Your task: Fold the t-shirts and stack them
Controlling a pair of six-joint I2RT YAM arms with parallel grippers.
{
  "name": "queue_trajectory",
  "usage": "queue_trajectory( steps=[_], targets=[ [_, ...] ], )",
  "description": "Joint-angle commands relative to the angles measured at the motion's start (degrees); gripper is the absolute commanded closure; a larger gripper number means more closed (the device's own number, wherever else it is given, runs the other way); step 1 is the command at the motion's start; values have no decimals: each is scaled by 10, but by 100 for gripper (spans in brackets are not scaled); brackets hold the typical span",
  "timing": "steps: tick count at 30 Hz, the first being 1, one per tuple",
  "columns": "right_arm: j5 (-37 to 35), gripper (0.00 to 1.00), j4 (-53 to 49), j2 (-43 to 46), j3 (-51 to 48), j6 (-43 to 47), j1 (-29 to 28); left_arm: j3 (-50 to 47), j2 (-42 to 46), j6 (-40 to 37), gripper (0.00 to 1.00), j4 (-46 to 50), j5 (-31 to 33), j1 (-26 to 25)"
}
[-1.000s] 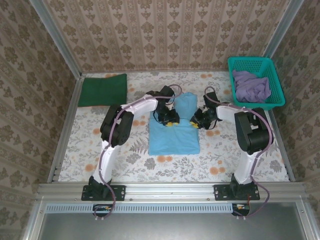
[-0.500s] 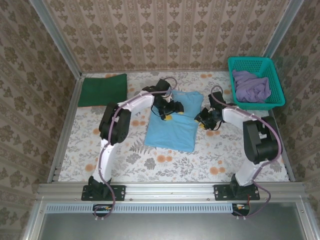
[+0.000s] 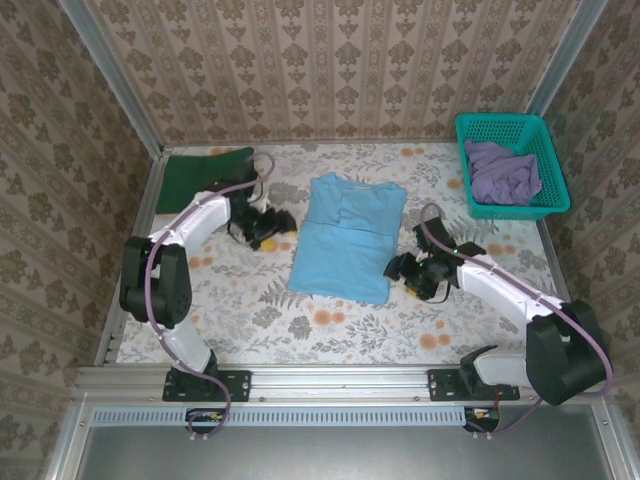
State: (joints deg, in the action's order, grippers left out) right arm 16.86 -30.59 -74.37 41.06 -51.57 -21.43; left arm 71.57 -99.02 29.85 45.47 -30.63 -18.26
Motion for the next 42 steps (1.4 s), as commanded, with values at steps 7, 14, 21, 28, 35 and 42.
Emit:
queue_trajectory(
  steps=[7,14,21,28,35,42],
  targets=[
    [27,48,83,-64,-31,-17,-70,-165,22,-45,47,3,-108,-7],
    [2,52,104,-90,-30,-46,-75,-147,-17,-45,49,-15,-122,-6],
    [1,59,124,-119,-26,-61,-75,-125,-51,-28,56,-36,-127,-8],
    [-29,65,118,-119,-23,-68,-74,-119,-69,-7,62,-53,-105,-19],
    [-47,75,115,-109,-26,-78,-75,-92,-80,-26,65,-25,-35,-34],
    [-57,96,79,-88,-21,-65,-70,-75,-105,-24,99,-32,-10,-56]
  ],
)
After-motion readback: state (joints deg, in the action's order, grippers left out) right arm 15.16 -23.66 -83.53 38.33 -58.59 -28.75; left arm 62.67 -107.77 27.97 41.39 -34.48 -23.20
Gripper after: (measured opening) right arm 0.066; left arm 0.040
